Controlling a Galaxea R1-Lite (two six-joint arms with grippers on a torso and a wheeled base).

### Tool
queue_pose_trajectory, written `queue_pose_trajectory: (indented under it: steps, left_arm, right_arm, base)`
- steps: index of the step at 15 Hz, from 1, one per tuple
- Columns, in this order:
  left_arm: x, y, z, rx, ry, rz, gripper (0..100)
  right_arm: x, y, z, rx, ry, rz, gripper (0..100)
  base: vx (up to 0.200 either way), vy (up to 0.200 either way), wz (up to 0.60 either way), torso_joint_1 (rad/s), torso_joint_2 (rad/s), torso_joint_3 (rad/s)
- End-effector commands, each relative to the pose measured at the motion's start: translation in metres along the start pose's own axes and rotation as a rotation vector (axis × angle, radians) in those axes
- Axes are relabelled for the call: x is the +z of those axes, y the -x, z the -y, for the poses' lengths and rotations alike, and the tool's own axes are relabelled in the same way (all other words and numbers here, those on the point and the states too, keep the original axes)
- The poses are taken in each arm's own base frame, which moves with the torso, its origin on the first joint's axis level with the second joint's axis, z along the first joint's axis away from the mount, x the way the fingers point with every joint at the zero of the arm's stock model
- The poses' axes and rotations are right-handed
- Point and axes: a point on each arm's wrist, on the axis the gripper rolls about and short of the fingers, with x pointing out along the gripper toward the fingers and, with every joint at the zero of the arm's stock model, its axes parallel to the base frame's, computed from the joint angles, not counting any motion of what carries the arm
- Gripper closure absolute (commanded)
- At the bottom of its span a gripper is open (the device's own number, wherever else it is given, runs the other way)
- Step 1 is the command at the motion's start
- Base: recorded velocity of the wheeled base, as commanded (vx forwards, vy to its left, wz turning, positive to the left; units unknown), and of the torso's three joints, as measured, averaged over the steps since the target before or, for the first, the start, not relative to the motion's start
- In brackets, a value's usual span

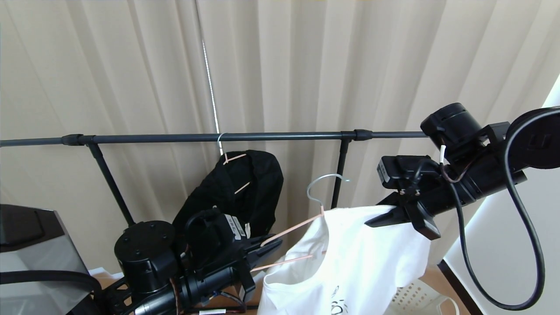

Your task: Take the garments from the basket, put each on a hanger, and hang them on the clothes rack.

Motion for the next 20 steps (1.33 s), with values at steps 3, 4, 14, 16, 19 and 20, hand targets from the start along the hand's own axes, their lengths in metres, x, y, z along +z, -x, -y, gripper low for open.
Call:
queue_pose_trajectory:
  steps: [3, 4, 14, 16, 19, 20]
  left_arm:
    - [0.000, 0.000, -0.001, 0.004, 0.004, 0.001, 100]
    - [0.000, 0.000, -0.001, 0.004, 0.004, 0.000, 100]
    - [0.004, 0.001, -0.005, 0.002, 0.038, 0.022, 0]
    - [0.008, 0.009, -0.014, -0.035, 0.081, 0.055, 0]
    - [0.018, 0.011, -0.030, -0.013, 0.167, 0.107, 0]
    - [0.020, 0.012, -0.035, 0.000, 0.179, 0.103, 0]
  right_arm:
    - [0.002, 0.006, -0.003, -0.009, 0.007, 0.008, 100]
    - [0.003, 0.008, -0.004, -0.013, 0.011, 0.010, 100]
    - [-0.002, 0.037, -0.027, -0.063, 0.006, 0.019, 100]
    - [-0.002, 0.038, -0.028, -0.074, 0.008, 0.008, 100]
    - [0.001, 0.045, -0.027, -0.164, 0.019, -0.042, 100]
    - [0.004, 0.046, -0.026, -0.198, 0.019, -0.038, 100]
  base:
    - [0.000, 0.000, 0.00, 0.000, 0.00, 0.000]
    - [0.000, 0.000, 0.00, 0.000, 0.00, 0.000]
    - [0.000, 0.000, 0.00, 0.000, 0.00, 0.000]
    - [0.000, 0.000, 0.00, 0.000, 0.00, 0.000]
    - [0.000, 0.000, 0.00, 0.000, 0.00, 0.000]
    - [0.000, 0.000, 0.00, 0.000, 0.00, 0.000]
